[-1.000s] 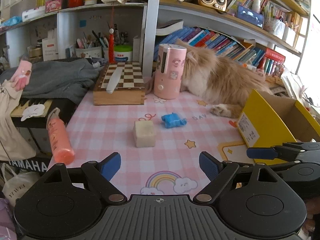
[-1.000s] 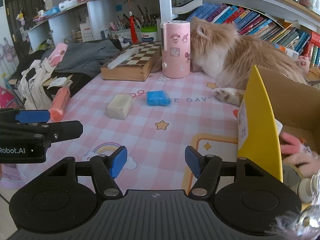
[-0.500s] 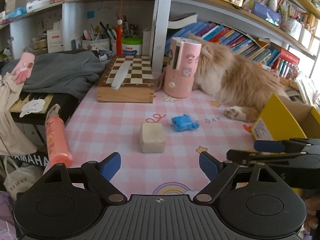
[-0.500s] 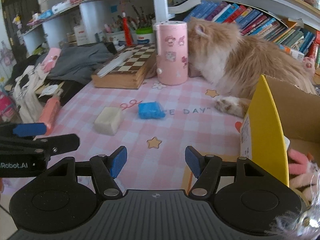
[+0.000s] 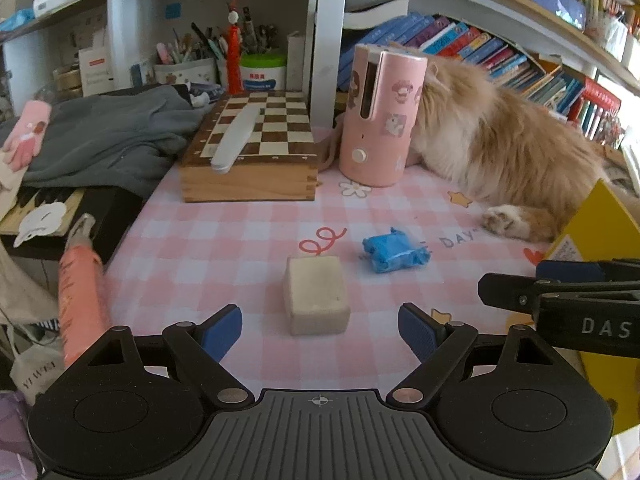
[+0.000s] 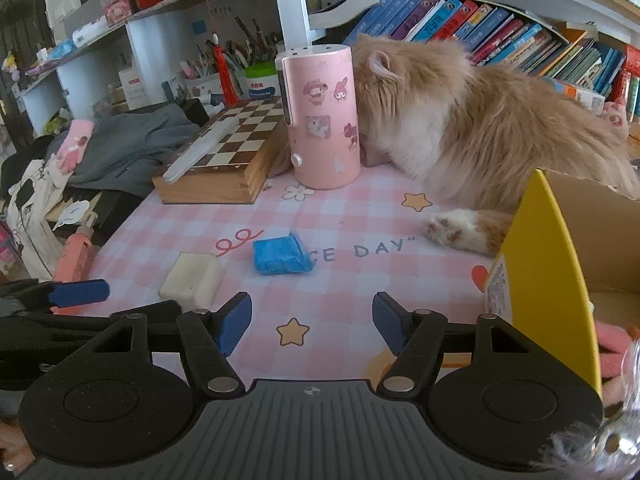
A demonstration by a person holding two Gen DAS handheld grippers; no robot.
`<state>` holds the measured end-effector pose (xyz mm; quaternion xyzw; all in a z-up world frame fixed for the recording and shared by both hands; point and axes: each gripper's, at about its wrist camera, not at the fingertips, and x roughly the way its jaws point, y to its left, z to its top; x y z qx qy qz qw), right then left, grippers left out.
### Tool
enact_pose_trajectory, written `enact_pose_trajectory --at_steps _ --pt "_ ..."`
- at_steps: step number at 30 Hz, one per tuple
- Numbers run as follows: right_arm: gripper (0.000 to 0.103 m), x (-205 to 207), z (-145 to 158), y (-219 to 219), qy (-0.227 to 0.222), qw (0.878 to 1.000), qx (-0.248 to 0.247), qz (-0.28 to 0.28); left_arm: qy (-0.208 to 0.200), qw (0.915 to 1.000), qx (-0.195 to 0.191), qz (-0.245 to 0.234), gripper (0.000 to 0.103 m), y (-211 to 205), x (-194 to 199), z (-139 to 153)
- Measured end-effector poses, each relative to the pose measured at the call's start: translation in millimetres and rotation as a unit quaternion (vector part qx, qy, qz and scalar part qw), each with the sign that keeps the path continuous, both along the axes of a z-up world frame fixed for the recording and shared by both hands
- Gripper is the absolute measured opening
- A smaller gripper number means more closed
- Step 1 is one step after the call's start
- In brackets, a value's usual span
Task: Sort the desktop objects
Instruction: 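Lower the left gripper onto the white sponge block while the right gripper approaches the blue packet, then close the left gripper on the sponge block while the right gripper grasps the blue packet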
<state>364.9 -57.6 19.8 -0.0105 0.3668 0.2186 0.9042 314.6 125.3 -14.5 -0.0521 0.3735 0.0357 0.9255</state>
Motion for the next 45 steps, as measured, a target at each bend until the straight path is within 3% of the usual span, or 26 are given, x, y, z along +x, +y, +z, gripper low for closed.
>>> enact_pose_trajectory --at_steps 6,13,22,28,32,45 --pt "0.065 17 -5 5 0.008 1.0 0.0 -0.005 0.008 1.0 0.0 -0.001 0.086 2 19 -10" --pt "0.066 33 -2 12 -0.01 1.0 -0.008 0.007 0.014 0.9998 0.017 -0.004 0.072 3 34 -22" --pt "0.067 51 -6 27 -0.012 0.999 -0.015 0.037 0.025 0.9995 0.016 -0.009 0.065 2 45 -31" --pt "0.068 63 -13 45 -0.003 0.998 -0.019 0.059 0.025 0.9996 0.01 -0.011 0.044 4 49 -35" --pt "0.068 73 -21 58 0.006 0.997 -0.027 0.072 0.027 0.9995 -0.009 -0.014 0.037 10 48 -33" --pt "0.068 97 -54 76 0.029 0.994 -0.076 0.077 0.035 0.9972 -0.059 0.031 0.035 34 18 -22"
